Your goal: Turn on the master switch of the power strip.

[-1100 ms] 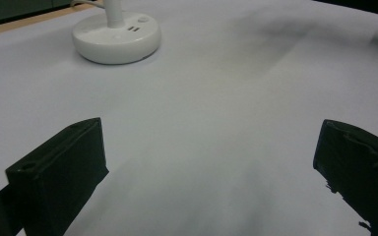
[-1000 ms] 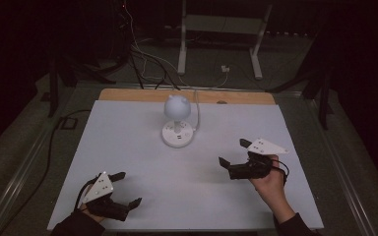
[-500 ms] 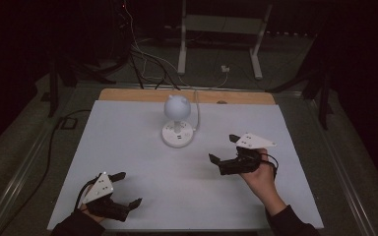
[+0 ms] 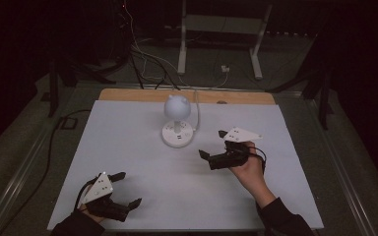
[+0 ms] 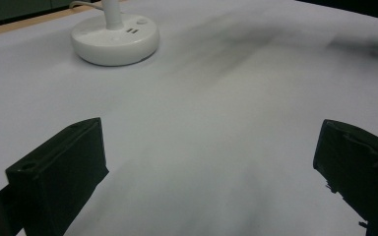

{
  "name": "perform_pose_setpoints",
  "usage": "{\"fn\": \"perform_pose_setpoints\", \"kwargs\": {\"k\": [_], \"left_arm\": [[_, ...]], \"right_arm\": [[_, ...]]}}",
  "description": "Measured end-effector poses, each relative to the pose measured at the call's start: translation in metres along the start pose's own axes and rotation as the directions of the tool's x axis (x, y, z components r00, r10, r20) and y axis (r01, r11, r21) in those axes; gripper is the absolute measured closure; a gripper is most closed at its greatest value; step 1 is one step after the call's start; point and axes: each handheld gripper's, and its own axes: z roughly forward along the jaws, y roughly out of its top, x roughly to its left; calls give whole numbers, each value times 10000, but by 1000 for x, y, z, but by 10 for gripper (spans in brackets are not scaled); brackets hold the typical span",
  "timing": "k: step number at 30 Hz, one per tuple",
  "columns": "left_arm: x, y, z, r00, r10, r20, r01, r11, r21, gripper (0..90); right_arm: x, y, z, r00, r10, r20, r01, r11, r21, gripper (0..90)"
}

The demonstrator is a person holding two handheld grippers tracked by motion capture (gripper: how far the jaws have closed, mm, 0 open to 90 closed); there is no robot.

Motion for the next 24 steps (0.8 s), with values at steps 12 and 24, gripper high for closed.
{"fn": "perform_pose_setpoints", "kwargs": {"k": [12, 24], "left_arm": [[0, 0, 0, 10000, 19, 14, -19, 10000, -15, 1], [0, 0, -1, 10000, -4, 28, 4, 10000, -29, 1]], "right_arm": [[-4, 11, 16, 9999, -41, -162, 42, 10000, 44, 1], [-9, 18, 31, 9990, 3, -436, 10, 9996, 295, 1]]}}
